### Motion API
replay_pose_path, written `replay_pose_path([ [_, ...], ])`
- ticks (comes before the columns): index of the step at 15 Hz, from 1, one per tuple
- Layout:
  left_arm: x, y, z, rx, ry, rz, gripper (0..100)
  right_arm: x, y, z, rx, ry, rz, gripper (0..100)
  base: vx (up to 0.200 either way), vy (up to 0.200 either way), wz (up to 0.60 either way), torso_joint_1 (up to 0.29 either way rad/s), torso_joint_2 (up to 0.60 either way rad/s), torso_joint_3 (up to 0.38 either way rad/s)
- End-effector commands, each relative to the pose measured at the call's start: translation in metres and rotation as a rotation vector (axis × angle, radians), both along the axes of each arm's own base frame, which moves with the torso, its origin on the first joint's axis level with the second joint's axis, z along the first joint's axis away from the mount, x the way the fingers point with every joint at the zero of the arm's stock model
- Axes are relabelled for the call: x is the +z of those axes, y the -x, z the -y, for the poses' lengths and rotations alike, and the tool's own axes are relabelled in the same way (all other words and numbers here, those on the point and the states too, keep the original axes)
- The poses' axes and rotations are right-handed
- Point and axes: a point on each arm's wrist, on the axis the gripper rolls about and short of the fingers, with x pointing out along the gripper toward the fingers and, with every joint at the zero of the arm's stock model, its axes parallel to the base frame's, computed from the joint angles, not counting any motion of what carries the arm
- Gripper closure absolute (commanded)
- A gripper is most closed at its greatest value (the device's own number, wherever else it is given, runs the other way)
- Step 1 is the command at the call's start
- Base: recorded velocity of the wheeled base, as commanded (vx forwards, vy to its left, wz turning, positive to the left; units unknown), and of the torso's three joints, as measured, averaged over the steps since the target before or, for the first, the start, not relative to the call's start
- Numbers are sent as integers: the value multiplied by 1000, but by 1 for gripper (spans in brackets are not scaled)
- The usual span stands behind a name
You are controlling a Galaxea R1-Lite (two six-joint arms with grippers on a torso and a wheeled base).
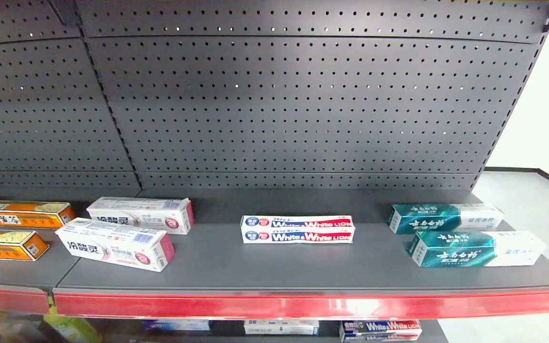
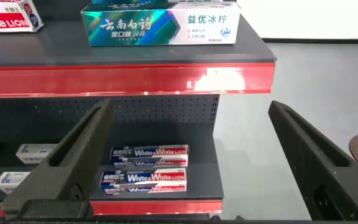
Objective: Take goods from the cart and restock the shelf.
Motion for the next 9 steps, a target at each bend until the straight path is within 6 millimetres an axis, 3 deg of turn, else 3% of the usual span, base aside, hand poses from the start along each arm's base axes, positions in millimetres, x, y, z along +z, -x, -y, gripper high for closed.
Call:
replay_pose_path([
  [1, 0, 0, 0, 1, 0, -1, 0, 0, 0, 0, 1, 0, -1, 0, 0, 0, -600, 2, 2, 2],
  [9, 0, 0, 0, 1, 0, -1, 0, 0, 0, 0, 1, 0, -1, 0, 0, 0, -600, 2, 2, 3],
])
